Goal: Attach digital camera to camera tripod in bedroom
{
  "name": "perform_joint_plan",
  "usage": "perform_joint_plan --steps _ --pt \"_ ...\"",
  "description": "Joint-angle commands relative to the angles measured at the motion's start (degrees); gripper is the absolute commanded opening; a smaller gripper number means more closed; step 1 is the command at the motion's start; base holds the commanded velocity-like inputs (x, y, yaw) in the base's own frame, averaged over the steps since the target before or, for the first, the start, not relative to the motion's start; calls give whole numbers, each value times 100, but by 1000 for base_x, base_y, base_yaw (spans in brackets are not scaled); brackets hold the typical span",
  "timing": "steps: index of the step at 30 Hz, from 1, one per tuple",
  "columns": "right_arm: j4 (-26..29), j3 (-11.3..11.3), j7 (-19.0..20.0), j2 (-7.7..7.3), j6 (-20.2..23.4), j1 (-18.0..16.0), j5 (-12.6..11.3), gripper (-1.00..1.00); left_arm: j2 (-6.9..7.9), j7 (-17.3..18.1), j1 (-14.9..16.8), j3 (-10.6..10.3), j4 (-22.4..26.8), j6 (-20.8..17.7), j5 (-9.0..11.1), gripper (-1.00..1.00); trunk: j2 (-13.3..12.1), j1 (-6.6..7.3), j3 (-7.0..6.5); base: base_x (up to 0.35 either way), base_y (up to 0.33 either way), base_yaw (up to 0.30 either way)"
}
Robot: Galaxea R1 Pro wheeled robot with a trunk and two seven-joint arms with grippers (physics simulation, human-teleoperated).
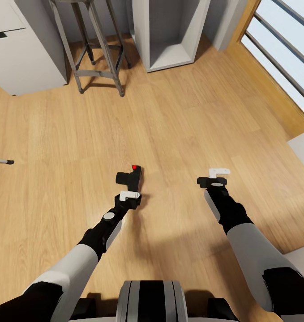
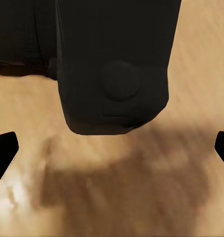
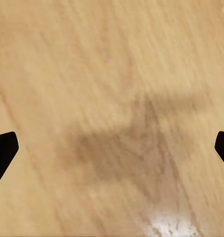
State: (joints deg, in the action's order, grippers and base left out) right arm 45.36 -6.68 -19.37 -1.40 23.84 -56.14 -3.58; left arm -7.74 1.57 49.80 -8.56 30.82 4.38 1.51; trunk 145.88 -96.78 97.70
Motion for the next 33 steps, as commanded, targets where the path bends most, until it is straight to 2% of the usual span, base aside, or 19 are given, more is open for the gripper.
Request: perform_joint_plan --steps 1,7,33 --pt "8 -35 -49 -9 33 -2 -38 100 0 10 3 -6 -6 19 16 100 1 0 3 117 0 0" --pt "8 -35 -49 -9 33 -2 -38 100 3 10 3 -8 -6 19 16 100 1 0 3 128 0 0" --pt "9 -35 -49 -9 33 -2 -38 100 2 10 6 -14 -243 27 7 100 1 0 3 4 0 0"
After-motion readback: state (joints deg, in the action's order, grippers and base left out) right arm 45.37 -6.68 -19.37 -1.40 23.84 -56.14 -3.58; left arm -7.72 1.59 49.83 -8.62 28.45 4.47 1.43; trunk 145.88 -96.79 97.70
